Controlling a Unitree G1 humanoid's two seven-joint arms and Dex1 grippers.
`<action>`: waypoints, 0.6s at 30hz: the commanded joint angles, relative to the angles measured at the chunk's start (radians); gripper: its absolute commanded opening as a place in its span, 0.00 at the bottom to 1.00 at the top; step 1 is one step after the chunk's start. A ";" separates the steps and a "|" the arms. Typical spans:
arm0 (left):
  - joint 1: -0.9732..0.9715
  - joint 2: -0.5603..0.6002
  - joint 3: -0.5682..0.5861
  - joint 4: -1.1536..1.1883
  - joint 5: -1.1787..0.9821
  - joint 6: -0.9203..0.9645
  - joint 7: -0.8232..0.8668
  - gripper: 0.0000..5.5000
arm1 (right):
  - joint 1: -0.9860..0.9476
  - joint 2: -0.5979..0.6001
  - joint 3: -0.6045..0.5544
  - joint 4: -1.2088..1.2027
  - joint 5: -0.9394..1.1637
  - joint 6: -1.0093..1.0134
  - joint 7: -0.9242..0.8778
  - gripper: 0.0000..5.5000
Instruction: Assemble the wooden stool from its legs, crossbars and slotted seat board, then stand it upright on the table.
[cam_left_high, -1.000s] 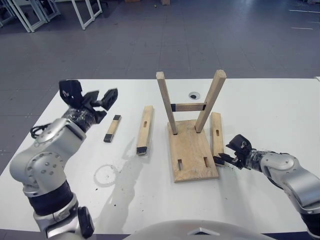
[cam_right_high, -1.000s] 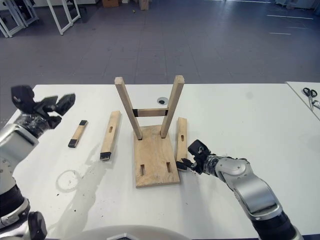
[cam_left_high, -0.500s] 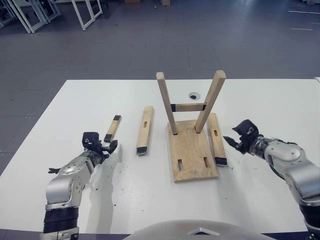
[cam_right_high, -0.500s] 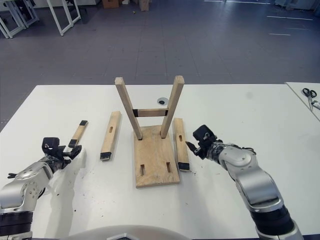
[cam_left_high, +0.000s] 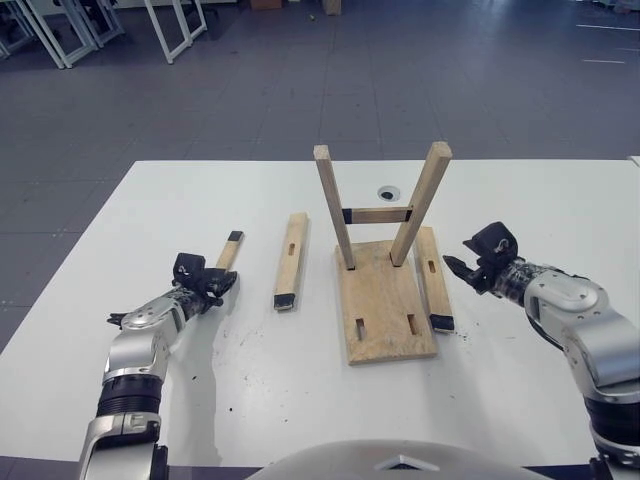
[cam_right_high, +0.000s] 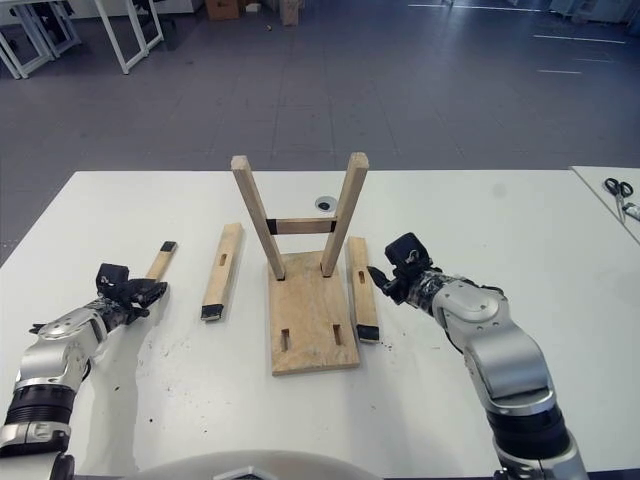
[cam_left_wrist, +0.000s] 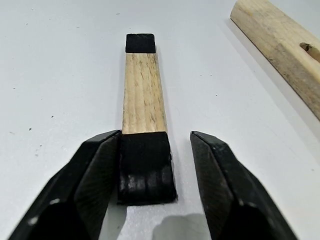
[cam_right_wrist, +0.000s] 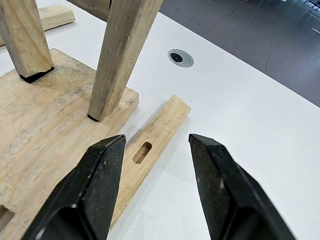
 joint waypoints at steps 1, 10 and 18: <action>0.047 -0.044 -0.011 0.108 0.036 0.044 0.043 0.36 | -0.031 0.009 0.002 -0.031 0.015 0.034 -0.002 0.42; 0.123 -0.117 -0.016 0.024 -0.005 0.073 0.053 0.24 | -0.067 0.058 0.011 -0.047 0.034 0.071 -0.028 0.42; 0.480 -0.383 -0.055 -0.717 0.109 -0.439 0.295 0.24 | -0.235 0.551 -0.245 -0.004 0.364 0.366 -0.119 0.73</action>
